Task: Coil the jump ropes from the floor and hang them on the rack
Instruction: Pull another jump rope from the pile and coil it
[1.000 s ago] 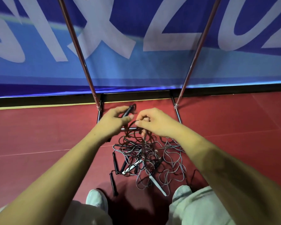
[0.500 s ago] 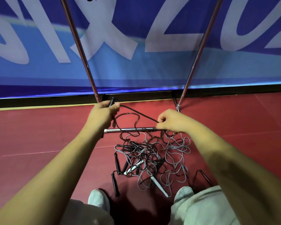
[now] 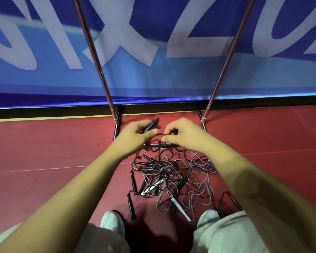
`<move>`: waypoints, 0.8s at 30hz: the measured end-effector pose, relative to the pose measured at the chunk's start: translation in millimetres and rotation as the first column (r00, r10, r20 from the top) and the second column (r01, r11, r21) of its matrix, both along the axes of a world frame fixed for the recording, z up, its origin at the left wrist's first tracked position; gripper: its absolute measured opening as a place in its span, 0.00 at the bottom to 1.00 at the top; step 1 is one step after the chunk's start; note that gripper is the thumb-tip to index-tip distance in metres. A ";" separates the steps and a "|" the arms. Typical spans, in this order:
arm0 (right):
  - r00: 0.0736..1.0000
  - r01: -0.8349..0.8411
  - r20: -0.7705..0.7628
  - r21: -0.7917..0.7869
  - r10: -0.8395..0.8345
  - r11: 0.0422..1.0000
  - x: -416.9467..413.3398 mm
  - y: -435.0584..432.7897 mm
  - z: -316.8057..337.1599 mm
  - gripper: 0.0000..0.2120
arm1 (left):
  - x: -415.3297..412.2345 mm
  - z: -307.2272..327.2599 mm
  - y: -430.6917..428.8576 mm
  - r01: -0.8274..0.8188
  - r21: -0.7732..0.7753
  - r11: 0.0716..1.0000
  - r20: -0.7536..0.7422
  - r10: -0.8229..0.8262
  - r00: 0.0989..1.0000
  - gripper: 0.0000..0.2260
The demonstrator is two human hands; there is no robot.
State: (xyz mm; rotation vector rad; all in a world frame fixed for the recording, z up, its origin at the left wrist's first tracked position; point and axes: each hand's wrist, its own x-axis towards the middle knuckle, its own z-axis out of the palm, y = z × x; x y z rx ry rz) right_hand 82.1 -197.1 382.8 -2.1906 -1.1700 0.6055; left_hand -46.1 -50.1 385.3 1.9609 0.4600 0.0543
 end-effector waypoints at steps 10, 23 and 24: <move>0.984 0.179 0.001 -0.024 -0.179 0.984 9.3 -4.2 -12.9 0.07 | 10.8 -15.8 0.1 -0.179 -0.064 0.982 -0.020 0.178 0.984 0.13; 0.874 0.357 -0.401 0.145 -0.275 0.923 20.3 -8.2 -12.2 0.05 | -4.1 -18.2 53.3 -0.405 0.437 0.803 -0.009 0.455 0.891 0.08; 0.882 0.343 -0.392 0.158 -0.260 0.926 17.6 -6.2 -11.0 0.06 | -5.7 -15.7 49.7 -0.347 0.516 0.783 -0.015 0.414 0.910 0.08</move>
